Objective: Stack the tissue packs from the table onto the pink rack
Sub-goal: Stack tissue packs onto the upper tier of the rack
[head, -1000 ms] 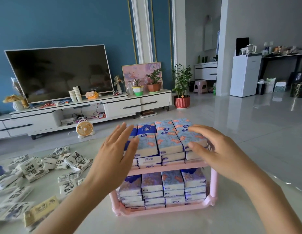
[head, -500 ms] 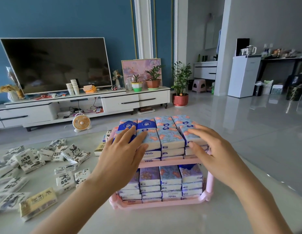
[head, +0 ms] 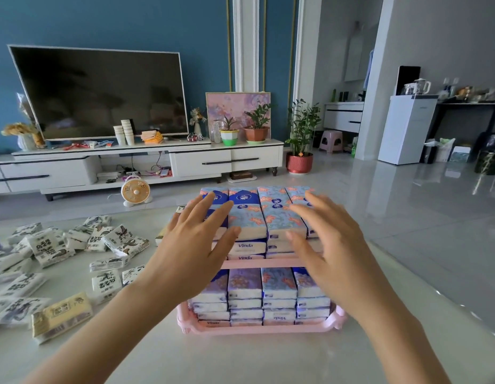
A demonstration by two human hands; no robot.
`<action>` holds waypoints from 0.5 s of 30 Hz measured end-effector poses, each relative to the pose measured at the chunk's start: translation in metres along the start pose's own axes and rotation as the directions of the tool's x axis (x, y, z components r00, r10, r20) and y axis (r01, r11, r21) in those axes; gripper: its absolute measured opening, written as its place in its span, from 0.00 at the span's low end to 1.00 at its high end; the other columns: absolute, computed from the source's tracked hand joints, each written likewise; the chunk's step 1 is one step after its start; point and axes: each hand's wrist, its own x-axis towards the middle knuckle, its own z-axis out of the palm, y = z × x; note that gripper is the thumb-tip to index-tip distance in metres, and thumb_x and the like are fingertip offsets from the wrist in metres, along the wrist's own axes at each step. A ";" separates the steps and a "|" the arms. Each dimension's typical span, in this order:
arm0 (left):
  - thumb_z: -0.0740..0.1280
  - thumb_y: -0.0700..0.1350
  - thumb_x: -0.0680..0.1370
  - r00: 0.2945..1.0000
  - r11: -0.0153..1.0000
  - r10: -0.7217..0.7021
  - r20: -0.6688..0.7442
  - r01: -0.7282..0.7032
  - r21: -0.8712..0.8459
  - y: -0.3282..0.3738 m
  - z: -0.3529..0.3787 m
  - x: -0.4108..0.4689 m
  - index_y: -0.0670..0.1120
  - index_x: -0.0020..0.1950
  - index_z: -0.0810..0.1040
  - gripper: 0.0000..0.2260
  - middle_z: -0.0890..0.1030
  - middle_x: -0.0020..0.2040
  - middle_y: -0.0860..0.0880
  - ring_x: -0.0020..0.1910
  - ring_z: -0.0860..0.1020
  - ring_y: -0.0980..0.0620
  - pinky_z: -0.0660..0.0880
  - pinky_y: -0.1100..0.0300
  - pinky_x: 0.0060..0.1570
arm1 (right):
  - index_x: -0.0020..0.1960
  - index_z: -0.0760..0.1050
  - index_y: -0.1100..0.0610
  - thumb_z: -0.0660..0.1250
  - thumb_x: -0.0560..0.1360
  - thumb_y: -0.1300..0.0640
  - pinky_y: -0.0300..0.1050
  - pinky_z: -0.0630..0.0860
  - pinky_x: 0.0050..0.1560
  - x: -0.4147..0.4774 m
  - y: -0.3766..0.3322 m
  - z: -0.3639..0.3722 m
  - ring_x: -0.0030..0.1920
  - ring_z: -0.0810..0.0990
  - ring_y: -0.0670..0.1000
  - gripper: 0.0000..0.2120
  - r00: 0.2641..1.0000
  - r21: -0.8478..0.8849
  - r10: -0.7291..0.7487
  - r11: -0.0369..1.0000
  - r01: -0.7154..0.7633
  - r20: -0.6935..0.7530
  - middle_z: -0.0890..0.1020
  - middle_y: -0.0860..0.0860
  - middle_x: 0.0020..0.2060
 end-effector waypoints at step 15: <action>0.41 0.65 0.72 0.998 0.998 0.025 -0.055 -0.028 -0.049 -0.003 0.011 -0.001 0.54 0.73 0.62 0.33 0.61 0.74 0.49 0.73 0.55 0.51 0.59 0.55 0.69 | 0.53 0.80 0.52 0.57 0.72 0.43 0.56 0.63 0.64 0.005 0.002 0.017 0.59 0.78 0.54 0.19 0.990 -0.083 0.034 0.996 -0.045 -0.136 0.81 0.47 0.53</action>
